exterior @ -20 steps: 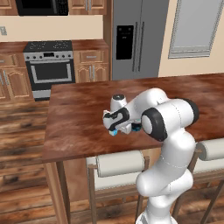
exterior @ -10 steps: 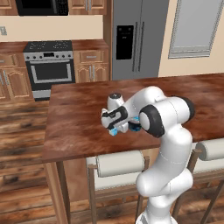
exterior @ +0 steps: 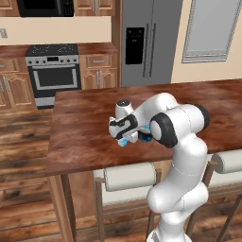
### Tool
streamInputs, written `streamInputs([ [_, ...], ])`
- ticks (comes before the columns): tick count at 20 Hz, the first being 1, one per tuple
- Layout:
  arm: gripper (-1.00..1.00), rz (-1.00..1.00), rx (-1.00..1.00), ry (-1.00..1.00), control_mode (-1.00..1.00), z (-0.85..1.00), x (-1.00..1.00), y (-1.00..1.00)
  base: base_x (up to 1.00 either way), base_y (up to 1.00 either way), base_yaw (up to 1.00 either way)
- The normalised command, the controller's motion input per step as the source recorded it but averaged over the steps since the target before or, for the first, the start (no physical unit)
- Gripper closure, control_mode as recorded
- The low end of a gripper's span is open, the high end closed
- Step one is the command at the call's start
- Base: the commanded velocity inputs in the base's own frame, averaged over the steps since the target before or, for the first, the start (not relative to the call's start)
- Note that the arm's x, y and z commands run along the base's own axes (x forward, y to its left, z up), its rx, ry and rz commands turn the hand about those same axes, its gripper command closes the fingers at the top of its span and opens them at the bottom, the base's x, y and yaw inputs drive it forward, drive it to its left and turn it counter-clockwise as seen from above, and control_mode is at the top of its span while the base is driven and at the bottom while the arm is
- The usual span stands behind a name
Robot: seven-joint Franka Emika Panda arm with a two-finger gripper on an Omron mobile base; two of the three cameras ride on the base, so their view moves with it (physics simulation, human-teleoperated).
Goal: Stack the yogurt containers by placing the smaller containers on top of the larger containers.
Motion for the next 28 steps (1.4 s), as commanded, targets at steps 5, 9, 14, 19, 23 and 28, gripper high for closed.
streamInputs([
  [5,-1.00,0.00,0.00,0.00,-1.00,-0.10,0.00,-0.03,0.00,0.00,0.00],
  [9,-1.00,0.00,0.00,0.00,-1.00,-0.10,0.00,0.00,0.00,0.00,0.00],
  [14,-1.00,0.00,0.00,0.00,-1.00,-0.06,0.00,0.00,0.00,0.00,0.00],
  [19,-1.00,0.00,-0.02,0.00,-1.00,-0.09,0.00,0.00,0.00,0.00,0.00],
  [23,1.00,0.00,-0.01,0.00,-1.00,-0.02,0.00,0.00,0.00,0.00,0.00],
  [28,1.00,0.00,0.00,0.00,-1.00,0.00,0.00,0.00,0.00,0.00,0.00],
])
